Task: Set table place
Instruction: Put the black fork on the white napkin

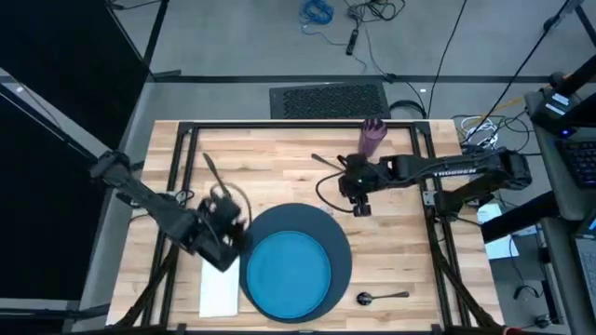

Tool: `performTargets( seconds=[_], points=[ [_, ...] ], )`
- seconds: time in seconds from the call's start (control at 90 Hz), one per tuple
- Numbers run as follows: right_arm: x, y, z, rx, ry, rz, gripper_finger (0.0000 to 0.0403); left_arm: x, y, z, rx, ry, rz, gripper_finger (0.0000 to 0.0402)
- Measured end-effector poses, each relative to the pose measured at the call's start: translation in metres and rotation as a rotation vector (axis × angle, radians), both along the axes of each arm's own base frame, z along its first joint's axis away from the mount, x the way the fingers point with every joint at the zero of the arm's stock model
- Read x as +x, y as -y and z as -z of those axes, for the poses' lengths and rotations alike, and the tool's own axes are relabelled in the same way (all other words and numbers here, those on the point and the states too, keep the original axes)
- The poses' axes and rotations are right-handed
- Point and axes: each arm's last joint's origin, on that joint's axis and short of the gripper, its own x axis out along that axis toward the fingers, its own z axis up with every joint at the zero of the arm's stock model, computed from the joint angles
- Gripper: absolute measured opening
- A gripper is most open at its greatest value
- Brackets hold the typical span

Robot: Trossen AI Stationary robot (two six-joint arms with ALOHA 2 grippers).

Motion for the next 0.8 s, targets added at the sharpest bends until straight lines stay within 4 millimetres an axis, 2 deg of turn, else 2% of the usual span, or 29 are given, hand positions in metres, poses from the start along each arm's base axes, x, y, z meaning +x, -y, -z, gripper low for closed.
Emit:
performTargets(
  seconds=[0.133, 0.222, 0.311, 0.467, 0.556, 0.633, 0.8],
  points=[
    [-0.001, 0.0, -0.007, 0.002, -0.014, 0.009, 0.016, 0.008, -0.044, -0.007, 0.144, -0.083, -0.021, 0.0094],
    [-0.006, 0.0, -0.006, 0.035, -0.054, 0.048, 0.016, 0.022, -0.075, -0.01, 0.177, -0.143, 0.004, 0.0094],
    [-0.016, -0.002, -0.003, 0.09, -0.095, 0.115, 0.016, 0.044, -0.107, -0.015, 0.162, -0.136, 0.134, 0.0094],
    [-0.047, -0.014, 0.01, 0.22, -0.107, 0.211, 0.016, 0.08, -0.165, -0.019, 0.167, 0.033, 0.413, 0.0094],
    [-0.069, -0.023, 0.017, 0.287, -0.057, 0.27, 0.016, 0.092, -0.201, -0.009, 0.165, 0.082, 0.474, 0.0094],
    [-0.083, -0.03, 0.024, 0.358, 0.057, 0.293, 0.016, 0.099, -0.23, 0.01, 0.105, 0.088, 0.539, 0.0094],
    [-0.092, -0.039, 0.042, 0.489, 0.448, 0.199, 0.016, 0.129, -0.282, 0.057, -0.068, 0.121, 0.621, 0.0094]
  ],
)
